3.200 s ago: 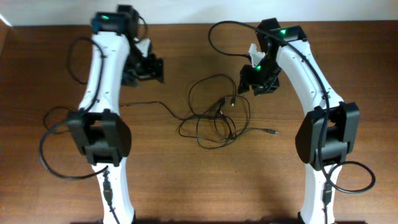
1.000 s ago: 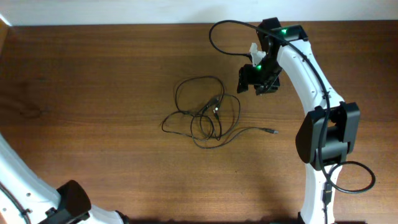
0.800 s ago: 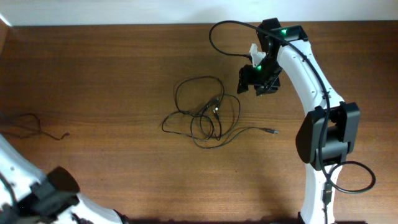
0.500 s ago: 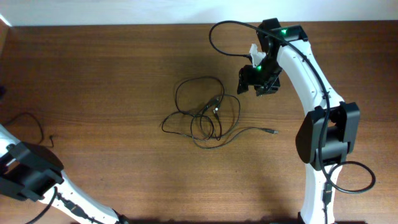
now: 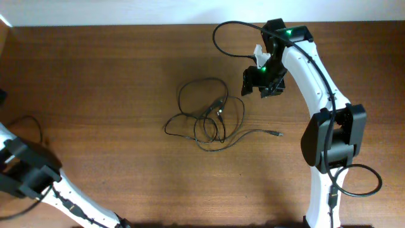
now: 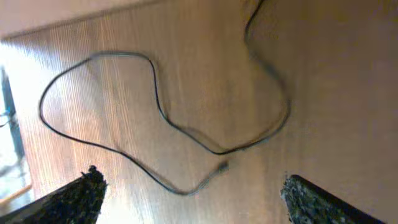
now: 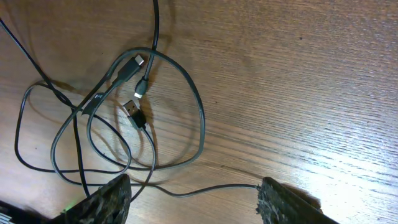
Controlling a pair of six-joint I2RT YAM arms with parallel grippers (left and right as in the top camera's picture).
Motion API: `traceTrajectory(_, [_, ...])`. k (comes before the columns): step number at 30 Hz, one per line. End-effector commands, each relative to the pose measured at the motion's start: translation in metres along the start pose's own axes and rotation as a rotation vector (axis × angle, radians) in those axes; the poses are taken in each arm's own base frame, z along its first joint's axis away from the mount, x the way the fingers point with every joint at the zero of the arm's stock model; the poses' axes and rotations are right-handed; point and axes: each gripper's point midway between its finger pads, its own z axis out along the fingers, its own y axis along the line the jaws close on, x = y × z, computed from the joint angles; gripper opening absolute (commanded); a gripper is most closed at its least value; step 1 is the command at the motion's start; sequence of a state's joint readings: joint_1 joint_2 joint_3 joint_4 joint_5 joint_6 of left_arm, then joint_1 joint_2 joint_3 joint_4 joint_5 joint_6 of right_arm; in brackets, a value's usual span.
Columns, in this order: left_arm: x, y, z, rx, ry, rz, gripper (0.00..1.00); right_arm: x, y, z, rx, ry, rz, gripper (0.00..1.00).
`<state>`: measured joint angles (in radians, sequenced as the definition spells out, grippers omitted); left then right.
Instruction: Untangle cables
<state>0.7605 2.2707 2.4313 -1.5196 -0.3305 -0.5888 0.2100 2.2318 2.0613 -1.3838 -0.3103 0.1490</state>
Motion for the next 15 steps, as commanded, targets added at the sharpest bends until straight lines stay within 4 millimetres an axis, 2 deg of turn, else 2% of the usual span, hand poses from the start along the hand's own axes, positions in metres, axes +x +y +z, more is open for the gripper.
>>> traceTrajectory(1, [0.011,-0.003,0.021,-0.036,0.059,0.000,0.98,-0.003,0.004,-0.014,0.002,-0.039,-0.018,0.67])
traceTrajectory(4, [0.012,-0.023,-0.008,0.089,0.043,0.064,0.99,-0.003,0.004,-0.014,0.002,-0.039,-0.018,0.66])
traceTrajectory(5, [0.009,-0.033,-0.035,0.175,0.005,0.105,0.98,-0.003,0.003,-0.014,0.002,-0.039,-0.018,0.66])
traceTrajectory(7, [0.010,-0.052,-0.106,0.367,-0.097,0.202,0.99,-0.001,0.007,-0.016,-0.013,-0.034,-0.018,0.65])
traceTrajectory(8, [0.017,-0.059,-0.145,0.468,-0.149,0.258,0.99,0.001,0.010,-0.023,-0.026,-0.043,-0.021,0.65])
traceTrajectory(10, [0.044,-0.066,-0.209,0.625,-0.214,0.363,1.00,0.003,0.018,-0.048,-0.036,-0.101,-0.040,0.65])
traceTrajectory(11, [0.058,-0.069,-0.229,0.670,-0.228,0.412,1.00,0.006,0.022,-0.061,-0.040,-0.129,-0.049,0.65])
traceTrajectory(12, [0.074,-0.072,-0.245,0.699,-0.242,0.466,1.00,0.010,0.026,-0.077,-0.045,-0.163,-0.061,0.65])
traceTrajectory(13, [0.098,-0.079,-0.262,0.729,-0.249,0.547,0.99,0.017,0.031,-0.102,-0.050,-0.221,-0.075,0.65])
traceTrajectory(14, [0.112,-0.084,-0.268,0.741,-0.243,0.591,0.99,0.023,0.033,-0.122,-0.054,-0.266,-0.082,0.66])
traceTrajectory(15, [0.135,-0.093,-0.275,0.754,-0.223,0.662,0.99,0.032,0.033,-0.147,-0.059,-0.324,-0.084,0.66])
